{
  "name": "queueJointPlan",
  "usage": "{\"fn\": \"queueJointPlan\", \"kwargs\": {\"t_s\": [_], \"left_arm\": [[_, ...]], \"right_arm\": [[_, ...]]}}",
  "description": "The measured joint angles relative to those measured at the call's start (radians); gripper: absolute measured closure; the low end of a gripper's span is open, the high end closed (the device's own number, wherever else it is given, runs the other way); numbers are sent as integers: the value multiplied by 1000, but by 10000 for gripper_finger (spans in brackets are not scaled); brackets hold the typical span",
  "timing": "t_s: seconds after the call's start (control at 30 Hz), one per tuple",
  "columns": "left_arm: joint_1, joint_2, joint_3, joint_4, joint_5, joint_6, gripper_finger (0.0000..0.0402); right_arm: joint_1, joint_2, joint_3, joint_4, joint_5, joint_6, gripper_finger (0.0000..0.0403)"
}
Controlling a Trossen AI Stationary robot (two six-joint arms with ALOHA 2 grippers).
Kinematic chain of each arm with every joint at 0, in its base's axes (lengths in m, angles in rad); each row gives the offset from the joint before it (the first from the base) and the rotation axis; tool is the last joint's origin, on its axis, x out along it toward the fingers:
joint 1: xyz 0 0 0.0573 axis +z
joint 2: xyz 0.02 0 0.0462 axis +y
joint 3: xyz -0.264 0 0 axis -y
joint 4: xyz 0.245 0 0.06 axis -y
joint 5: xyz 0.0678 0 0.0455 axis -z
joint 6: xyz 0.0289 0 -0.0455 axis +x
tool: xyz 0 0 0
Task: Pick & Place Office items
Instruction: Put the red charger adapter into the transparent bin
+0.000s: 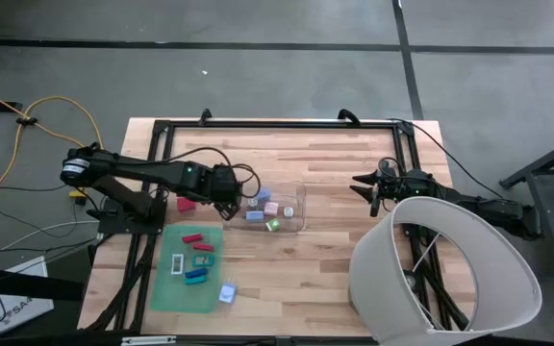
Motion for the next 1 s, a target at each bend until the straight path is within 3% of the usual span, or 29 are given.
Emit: {"fn": "queueJointPlan", "kwargs": {"t_s": [0.53,0.8,1.0], "left_arm": [[-204,0,0,-8,4,-44,228],[-221,-5,-35,-31,4,-108,228],[-209,-79,-92,-29,0,-113,228]], "right_arm": [[0,0,0,0,0,0,259],[0,0,0,0,0,0,259],[0,0,0,0,0,0,259]]}}
